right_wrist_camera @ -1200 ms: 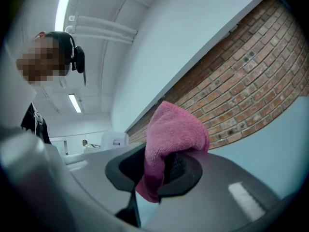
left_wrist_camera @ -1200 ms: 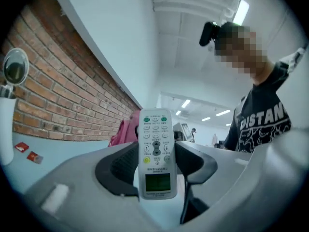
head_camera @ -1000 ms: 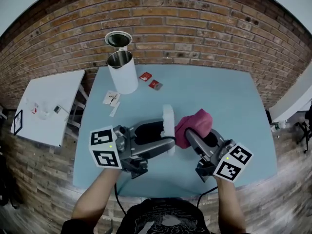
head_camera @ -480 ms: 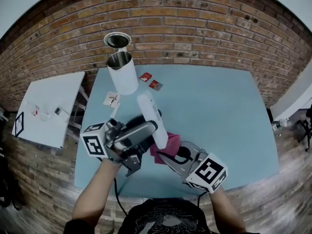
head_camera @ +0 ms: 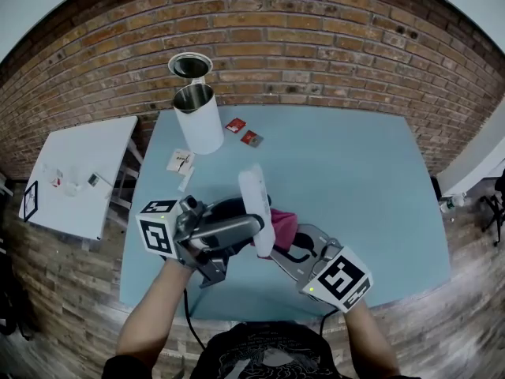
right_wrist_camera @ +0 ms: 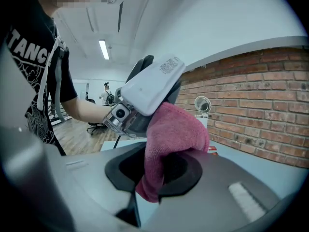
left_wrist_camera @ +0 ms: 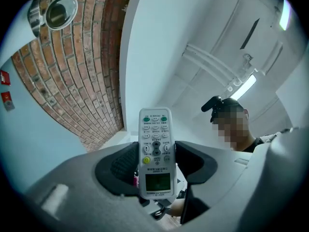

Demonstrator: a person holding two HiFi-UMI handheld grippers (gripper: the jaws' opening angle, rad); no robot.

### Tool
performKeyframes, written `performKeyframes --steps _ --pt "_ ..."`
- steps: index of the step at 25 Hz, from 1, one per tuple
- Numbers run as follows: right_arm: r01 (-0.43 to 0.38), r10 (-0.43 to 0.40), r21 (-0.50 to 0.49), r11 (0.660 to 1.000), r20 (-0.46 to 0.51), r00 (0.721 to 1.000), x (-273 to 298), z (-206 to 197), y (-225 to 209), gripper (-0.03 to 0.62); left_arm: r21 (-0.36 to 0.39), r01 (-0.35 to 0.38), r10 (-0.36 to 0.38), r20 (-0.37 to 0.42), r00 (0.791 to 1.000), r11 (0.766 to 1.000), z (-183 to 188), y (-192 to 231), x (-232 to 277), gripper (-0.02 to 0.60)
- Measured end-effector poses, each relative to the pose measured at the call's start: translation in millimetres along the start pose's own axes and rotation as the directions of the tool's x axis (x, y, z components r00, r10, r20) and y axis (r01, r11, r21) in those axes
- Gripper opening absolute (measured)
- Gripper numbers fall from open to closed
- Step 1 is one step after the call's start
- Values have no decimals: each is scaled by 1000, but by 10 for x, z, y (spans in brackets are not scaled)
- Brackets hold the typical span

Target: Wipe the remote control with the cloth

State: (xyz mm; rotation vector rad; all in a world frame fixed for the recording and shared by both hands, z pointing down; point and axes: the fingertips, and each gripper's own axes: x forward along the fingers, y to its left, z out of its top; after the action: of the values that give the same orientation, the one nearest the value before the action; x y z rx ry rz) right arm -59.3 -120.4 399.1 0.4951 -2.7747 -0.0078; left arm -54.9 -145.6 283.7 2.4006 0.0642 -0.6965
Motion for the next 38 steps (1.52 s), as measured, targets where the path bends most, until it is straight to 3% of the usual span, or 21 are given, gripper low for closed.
performKeyframes --steps 9,12,15,18,21,33,38 --pt "30 -31 -66 997 -25 999 -41 -13 -83 64 10 -21 22 -95 995 1000 -219 22 28 239" --pt "33 -36 -78 996 -33 999 -44 -50 -99 64 18 -46 47 -66 997 999 -178 59 16 239" --pt "62 -65 -59 996 -65 996 -34 -152 -127 64 28 -133 133 15 991 991 -26 189 -56 239" --pt "93 -95 -26 995 -105 990 -20 -285 -151 64 39 -263 260 69 963 964 79 381 -173 239" --pt "87 -86 -4 996 -120 989 6 -351 -109 64 57 -349 343 97 934 935 96 500 -270 238" --pt "47 -45 12 999 -125 991 41 -412 39 64 97 -497 487 113 866 862 100 740 -472 238" --pt "85 -71 86 993 -149 986 21 -611 -54 64 150 -581 586 14 810 800 -107 962 -591 239"
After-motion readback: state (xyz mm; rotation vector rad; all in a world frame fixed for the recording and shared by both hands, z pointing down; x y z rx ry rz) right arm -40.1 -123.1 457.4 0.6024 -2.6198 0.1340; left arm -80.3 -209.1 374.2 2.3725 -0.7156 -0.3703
